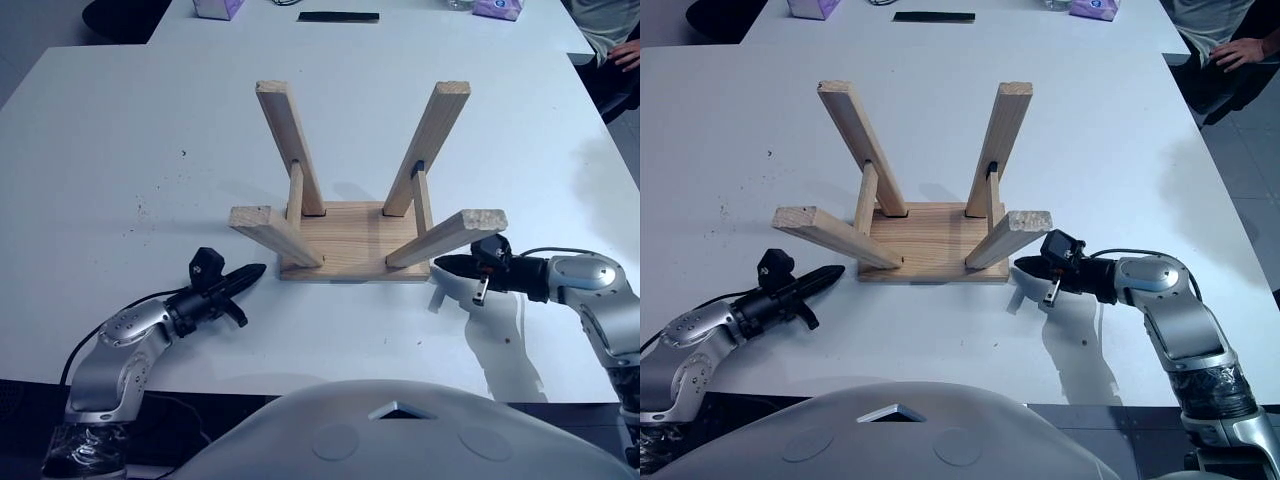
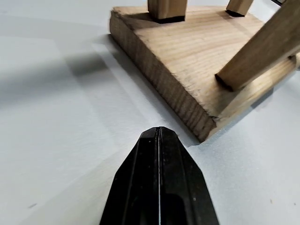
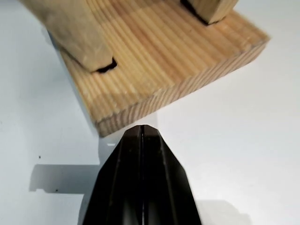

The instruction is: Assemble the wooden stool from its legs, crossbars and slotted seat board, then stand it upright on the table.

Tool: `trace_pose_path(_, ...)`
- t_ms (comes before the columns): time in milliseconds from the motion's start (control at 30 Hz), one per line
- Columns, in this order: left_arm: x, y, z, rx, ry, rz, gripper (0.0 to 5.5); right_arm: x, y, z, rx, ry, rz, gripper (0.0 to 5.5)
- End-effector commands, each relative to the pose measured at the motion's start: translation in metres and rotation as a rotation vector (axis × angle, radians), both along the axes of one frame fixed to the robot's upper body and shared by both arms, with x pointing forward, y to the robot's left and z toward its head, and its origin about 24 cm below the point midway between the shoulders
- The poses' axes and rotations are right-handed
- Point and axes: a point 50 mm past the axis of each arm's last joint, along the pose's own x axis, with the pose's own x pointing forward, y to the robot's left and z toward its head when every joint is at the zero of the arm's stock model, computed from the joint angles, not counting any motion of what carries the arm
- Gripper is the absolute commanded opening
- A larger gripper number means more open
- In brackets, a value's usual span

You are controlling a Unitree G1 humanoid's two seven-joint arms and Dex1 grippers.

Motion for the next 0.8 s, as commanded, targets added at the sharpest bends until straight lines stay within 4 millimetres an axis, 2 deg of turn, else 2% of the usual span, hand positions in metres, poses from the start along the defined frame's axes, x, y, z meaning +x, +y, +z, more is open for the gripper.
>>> trace_pose_path(33, -0.001, -0.002, -0.006, 0.019, 0.029, -0.034, 0.01, -0.004, -0.006, -0.005, -0.05, 0.011, 0.007, 0.0)
trace_pose_path(367, 0.001, -0.003, -0.006, 0.008, 0.029, -0.064, 0.01, -0.003, 0.007, -0.006, -0.028, 0.002, 0.042, 0.0)
trace_pose_path(433, 0.0, -0.008, -0.006, -0.005, 0.031, -0.093, 0.01, -0.003, 0.012, -0.007, -0.02, 0.002, 0.061, 0.0)
trace_pose_path(633, 0.004, -0.027, 0.003, -0.052, -0.008, -0.182, 0.01, -0.002, 0.03, -0.001, 0.035, -0.015, 0.112, 0.0)
trace_pose_path(800, -0.005, -0.027, 0.017, -0.062, -0.027, -0.202, 0.01, -0.01, 0.029, 0.011, 0.067, -0.004, 0.166, 0.0)
